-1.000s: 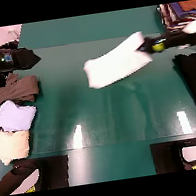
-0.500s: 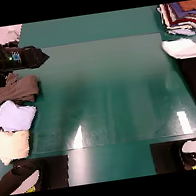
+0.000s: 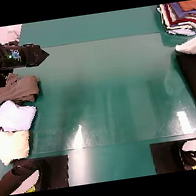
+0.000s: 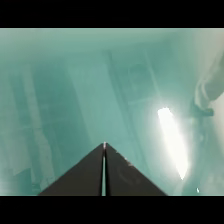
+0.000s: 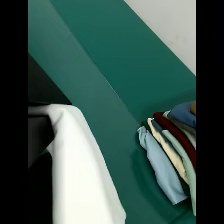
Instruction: Fold the shirts.
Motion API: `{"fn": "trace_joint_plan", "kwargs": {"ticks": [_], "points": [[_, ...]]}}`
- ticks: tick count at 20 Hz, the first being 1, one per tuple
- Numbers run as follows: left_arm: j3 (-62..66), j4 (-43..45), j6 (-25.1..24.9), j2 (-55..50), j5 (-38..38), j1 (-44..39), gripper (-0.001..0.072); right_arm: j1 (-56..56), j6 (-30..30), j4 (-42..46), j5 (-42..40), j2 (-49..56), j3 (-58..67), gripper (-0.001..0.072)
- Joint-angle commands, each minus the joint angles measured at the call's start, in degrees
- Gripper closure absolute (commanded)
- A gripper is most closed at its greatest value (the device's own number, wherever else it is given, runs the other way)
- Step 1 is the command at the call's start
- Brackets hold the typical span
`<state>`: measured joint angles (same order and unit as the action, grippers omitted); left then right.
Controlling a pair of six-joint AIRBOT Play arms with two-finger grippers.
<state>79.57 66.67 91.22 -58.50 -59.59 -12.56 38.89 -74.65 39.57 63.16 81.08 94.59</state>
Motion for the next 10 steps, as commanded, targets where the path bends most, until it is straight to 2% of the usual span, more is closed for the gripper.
{"fn": "trace_joint_plan", "kwargs": {"ticks": [1, 5, 10], "points": [[0.02, 0.07, -0.02, -0.04, -0.02, -0.02, 0.0676, 2.16, -0.04, 2.58, 5.05, -3.74, -0.48, 0.0697], [0.0, 0.11, -0.15, -0.04, -0.04, -0.02, 0.0676, 4.37, -1.03, 13.4, 9.49, -10.03, -10.32, 0.0697], [0.0, 0.17, -1.33, -0.04, -0.02, -0.02, 0.0676, 10.78, -2.89, 23.69, 10.58, -20.0, -27.69, 0.0695]]}}
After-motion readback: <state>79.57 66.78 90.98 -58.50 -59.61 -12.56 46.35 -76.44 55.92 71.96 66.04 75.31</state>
